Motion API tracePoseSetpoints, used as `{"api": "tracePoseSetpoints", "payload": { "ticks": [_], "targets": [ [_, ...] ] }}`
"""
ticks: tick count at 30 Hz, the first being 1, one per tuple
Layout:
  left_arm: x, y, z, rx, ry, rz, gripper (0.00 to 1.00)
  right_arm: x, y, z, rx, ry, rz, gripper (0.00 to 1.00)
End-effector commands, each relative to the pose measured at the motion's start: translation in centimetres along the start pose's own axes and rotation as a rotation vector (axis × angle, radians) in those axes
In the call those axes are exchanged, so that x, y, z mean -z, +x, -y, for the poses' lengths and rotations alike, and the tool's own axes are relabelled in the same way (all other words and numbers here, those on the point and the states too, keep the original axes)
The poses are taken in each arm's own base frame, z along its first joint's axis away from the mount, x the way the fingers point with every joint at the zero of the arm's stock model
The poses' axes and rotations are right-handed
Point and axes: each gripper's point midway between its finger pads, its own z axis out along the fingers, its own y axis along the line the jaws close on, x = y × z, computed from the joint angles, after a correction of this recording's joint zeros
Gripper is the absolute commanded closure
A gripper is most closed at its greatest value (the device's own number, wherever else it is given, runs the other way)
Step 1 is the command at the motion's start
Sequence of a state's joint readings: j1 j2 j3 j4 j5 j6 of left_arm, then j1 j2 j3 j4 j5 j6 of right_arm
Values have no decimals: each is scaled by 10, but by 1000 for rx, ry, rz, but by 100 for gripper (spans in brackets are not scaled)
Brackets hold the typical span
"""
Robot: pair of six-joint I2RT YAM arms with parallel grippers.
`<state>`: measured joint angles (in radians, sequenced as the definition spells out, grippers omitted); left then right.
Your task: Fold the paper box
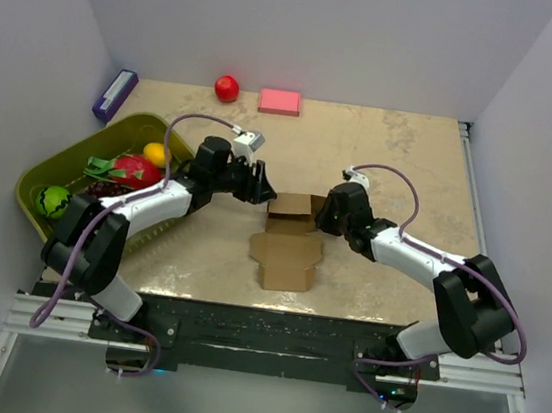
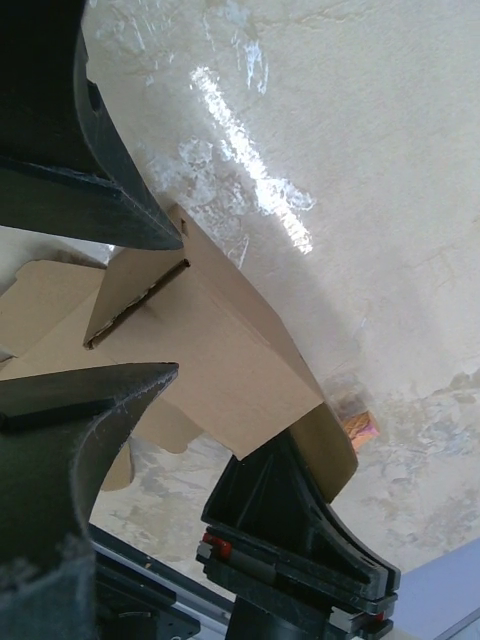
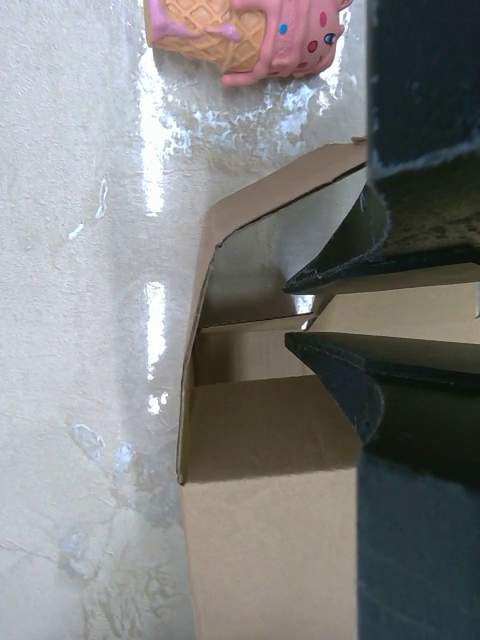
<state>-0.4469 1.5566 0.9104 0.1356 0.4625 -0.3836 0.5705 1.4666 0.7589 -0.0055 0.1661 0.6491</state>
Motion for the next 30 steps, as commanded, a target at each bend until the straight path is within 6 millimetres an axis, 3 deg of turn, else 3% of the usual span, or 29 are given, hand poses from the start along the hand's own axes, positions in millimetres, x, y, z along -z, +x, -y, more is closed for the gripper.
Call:
{"api": "tracePoseSetpoints", "payload": {
  "ticks": [1,11,23,30],
  "targets": [
    [-6,12,4,14,34,-38,46,-5,-10,1,-25,9,59,76],
    [-13,26,4,15,25,-82,52,-15,-1,11,-26,38,59,80],
    [-17,33,8,8,36,-103,57,-14,-2,-18,-32,-123,58,81],
    [-16,31,8,1,31,-100,58,-5,-3,-5,-43,-55,60,82]
  ]
}}
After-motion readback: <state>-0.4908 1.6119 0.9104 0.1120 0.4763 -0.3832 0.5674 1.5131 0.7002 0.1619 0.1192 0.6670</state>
